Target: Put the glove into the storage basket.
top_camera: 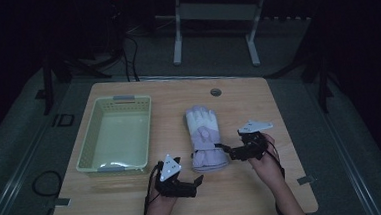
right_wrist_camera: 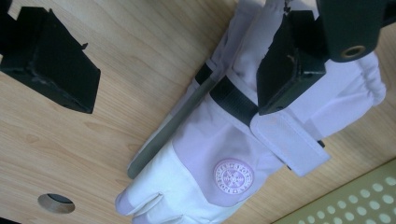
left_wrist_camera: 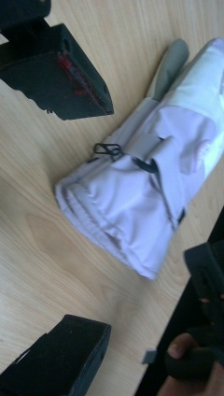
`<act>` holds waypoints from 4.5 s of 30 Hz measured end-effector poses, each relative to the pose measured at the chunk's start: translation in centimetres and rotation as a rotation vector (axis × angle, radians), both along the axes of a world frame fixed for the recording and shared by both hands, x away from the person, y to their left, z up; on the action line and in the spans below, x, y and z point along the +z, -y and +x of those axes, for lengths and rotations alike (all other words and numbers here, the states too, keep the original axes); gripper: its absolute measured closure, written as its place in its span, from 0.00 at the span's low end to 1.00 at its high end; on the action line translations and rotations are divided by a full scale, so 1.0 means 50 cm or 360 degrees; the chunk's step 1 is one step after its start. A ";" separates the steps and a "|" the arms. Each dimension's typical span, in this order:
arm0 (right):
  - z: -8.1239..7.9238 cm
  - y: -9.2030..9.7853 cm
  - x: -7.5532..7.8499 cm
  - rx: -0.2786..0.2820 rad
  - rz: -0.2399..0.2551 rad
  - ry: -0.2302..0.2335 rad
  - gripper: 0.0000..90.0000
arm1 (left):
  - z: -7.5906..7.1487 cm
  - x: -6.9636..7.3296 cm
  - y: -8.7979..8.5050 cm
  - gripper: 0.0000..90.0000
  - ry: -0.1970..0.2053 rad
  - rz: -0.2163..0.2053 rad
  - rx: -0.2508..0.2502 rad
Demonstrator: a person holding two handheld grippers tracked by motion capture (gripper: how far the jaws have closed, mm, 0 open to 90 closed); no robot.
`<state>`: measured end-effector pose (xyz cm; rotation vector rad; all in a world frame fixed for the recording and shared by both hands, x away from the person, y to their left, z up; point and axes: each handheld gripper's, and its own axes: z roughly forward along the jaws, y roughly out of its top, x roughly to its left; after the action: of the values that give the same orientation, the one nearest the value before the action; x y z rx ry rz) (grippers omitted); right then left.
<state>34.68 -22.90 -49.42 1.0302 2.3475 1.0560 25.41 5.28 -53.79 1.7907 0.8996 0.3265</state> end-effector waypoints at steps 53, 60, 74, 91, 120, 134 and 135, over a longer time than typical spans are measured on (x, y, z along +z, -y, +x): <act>0.106 -0.040 -0.110 -0.0162 0.0493 -0.0749 0.59 | 0.141 -0.056 0.034 0.51 -0.0640 0.0034 -0.0034; 0.107 -0.044 -0.111 -0.0149 0.0493 -0.0754 0.66 | 0.148 -0.057 0.030 0.65 -0.0718 -0.0010 -0.0083; 0.073 -0.079 -0.069 -0.0192 0.0197 -0.0502 0.88 | 0.146 -0.024 0.040 0.83 -0.0663 0.0136 -0.0127; 0.061 -0.090 0.010 -0.0181 0.0222 -0.0388 0.88 | 0.150 0.070 0.024 0.83 -0.0544 0.0195 -0.0218; 0.064 -0.163 0.157 -0.0139 0.0281 -0.0267 0.88 | 0.152 0.222 -0.057 0.83 -0.0421 0.0273 -0.0205; 0.073 -0.242 0.165 -0.0081 0.0305 -0.0291 0.88 | 0.147 0.242 -0.137 0.83 -0.0446 0.0312 -0.0160; 0.073 -0.251 0.166 -0.0074 0.0307 -0.0293 0.88 | 0.145 0.243 -0.143 0.83 -0.0448 0.0312 -0.0153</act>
<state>38.34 -10.35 -41.13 1.2965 2.3858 1.2365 32.67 12.44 -41.66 2.0896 0.9996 0.1036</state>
